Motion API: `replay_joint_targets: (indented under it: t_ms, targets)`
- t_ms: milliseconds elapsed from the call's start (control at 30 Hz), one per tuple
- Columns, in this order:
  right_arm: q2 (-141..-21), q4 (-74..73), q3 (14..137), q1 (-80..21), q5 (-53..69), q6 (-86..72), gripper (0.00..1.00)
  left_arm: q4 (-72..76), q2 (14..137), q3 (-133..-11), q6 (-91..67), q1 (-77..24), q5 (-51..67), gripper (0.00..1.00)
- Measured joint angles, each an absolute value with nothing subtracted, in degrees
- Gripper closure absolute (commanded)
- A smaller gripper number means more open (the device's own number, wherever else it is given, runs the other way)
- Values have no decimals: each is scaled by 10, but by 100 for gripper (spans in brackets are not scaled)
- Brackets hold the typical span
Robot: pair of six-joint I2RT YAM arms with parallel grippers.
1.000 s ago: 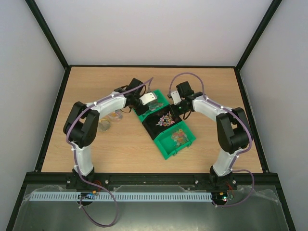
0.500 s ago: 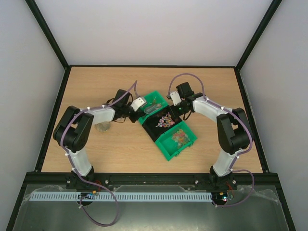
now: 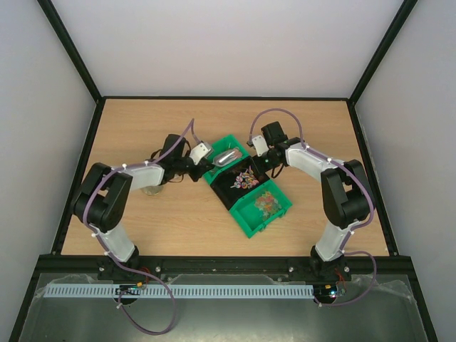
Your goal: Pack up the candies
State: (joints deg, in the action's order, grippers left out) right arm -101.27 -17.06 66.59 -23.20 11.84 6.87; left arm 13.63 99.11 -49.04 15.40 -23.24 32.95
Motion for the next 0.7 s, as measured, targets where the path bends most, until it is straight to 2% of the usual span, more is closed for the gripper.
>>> replay_joint_targets:
  t_ms: [700]
  targets:
    - [-1013, -171, 666, -229, 117, 76, 99, 163, 963, -463, 149, -218, 338, 98]
